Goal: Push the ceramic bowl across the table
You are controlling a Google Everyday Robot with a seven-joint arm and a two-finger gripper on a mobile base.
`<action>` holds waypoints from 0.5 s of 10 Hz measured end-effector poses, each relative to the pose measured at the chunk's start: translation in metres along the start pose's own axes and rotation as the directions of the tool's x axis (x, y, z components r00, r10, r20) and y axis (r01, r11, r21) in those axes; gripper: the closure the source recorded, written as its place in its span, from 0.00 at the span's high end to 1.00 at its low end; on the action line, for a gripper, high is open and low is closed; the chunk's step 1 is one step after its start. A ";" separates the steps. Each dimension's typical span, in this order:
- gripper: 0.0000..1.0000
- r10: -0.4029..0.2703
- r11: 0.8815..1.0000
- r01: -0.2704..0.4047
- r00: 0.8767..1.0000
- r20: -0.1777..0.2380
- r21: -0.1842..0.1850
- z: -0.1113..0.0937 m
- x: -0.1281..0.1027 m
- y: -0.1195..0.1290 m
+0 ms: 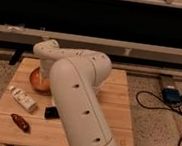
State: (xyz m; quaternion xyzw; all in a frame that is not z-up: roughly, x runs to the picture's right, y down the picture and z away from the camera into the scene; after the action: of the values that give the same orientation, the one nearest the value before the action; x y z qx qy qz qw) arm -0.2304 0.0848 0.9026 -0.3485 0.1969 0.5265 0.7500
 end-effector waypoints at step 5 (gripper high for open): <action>0.65 0.141 0.990 -0.140 0.990 -0.009 0.015 -0.005 0.045 -0.053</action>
State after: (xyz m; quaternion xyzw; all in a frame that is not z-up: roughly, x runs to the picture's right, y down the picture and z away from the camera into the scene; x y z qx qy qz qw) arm -0.1639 0.0994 0.8858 -0.3313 0.2286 0.5748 0.7124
